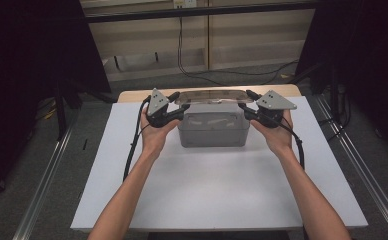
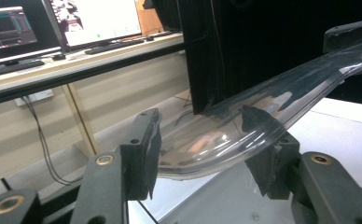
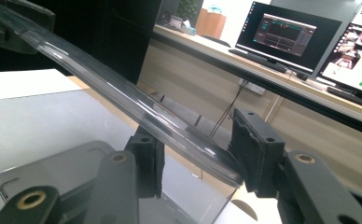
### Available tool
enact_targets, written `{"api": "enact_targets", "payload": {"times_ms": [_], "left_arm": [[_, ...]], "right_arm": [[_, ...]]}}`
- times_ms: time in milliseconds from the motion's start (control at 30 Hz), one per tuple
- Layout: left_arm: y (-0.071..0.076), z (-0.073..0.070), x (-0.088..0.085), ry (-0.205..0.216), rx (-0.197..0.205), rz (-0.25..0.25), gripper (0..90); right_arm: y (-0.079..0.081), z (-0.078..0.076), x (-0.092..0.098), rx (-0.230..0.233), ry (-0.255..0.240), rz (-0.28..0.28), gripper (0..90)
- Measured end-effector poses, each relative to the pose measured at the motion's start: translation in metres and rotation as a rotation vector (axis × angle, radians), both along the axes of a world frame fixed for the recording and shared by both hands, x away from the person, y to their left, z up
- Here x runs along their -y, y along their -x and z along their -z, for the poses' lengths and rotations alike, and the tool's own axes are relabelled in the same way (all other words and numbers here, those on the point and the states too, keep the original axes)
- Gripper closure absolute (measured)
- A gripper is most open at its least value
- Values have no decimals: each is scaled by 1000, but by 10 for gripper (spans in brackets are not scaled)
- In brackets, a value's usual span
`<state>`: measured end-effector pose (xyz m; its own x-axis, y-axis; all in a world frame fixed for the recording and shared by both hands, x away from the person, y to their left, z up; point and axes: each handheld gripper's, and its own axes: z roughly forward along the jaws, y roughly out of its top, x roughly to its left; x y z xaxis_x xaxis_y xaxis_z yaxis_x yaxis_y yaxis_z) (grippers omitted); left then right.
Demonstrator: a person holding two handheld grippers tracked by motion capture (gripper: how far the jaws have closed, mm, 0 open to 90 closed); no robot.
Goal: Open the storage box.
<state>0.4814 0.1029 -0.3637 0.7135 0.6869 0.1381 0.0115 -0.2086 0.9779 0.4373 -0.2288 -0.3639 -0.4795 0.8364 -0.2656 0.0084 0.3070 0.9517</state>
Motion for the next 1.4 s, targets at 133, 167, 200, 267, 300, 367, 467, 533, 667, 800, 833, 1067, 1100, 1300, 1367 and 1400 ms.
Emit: {"api": "enact_targets", "payload": {"times_ms": [133, 167, 200, 267, 300, 367, 467, 533, 667, 800, 833, 1067, 1100, 1300, 1367, 1400], "left_arm": [[-1, -1, 0, -2, 7, -2, 488], [-2, -2, 0, 2, 11, -4, 494], [-2, -2, 0, 2, 11, -4, 498], [-4, -3, -1, -9, 16, 8, 509], [-5, -3, -1, 0, 15, 8, 512], [-6, -4, -2, 1, 14, 12, 517], [-7, -4, -2, -8, 21, 12, 521], [-7, -5, -2, -12, 23, 12, 528], [-8, -6, -3, -13, 21, 10, 538], [-10, -7, -3, -5, 20, 5, 540], [-11, -7, -3, -3, 15, 6, 541], [-13, -5, -3, 2, 2, 4, 527], [-13, -5, -3, 2, 2, 4, 524], [-17, -4, -2, 5, -6, -2, 530], [-18, -4, -1, 6, -2, -1, 531], [-18, -4, -1, 7, -1, -2, 532]], "right_arm": [[-2, -2, 1, -4, -10, -4, 552], [-3, -3, 1, -4, -14, -3, 551], [-3, -3, 1, -4, -14, -3, 551], [-4, -4, 1, -1, -18, -4, 550], [-4, -4, 1, -3, -24, -4, 550], [-5, -4, 2, -2, -26, -10, 550], [-7, -4, 2, 2, -35, -10, 547], [-8, -4, 3, -3, -38, -9, 547], [-9, -6, 3, -4, -43, -14, 548], [-11, -6, 3, 0, -43, -14, 549], [-11, -6, 4, 2, -46, -16, 549], [-14, -2, 5, -6, -50, -17, 558], [-15, -2, 6, -1, -55, -18, 556], [-17, -2, 7, 1, -64, -22, 565], [-17, -2, 8, 1, -59, -23, 571], [-18, -3, 9, -3, -61, -26, 572]]}}
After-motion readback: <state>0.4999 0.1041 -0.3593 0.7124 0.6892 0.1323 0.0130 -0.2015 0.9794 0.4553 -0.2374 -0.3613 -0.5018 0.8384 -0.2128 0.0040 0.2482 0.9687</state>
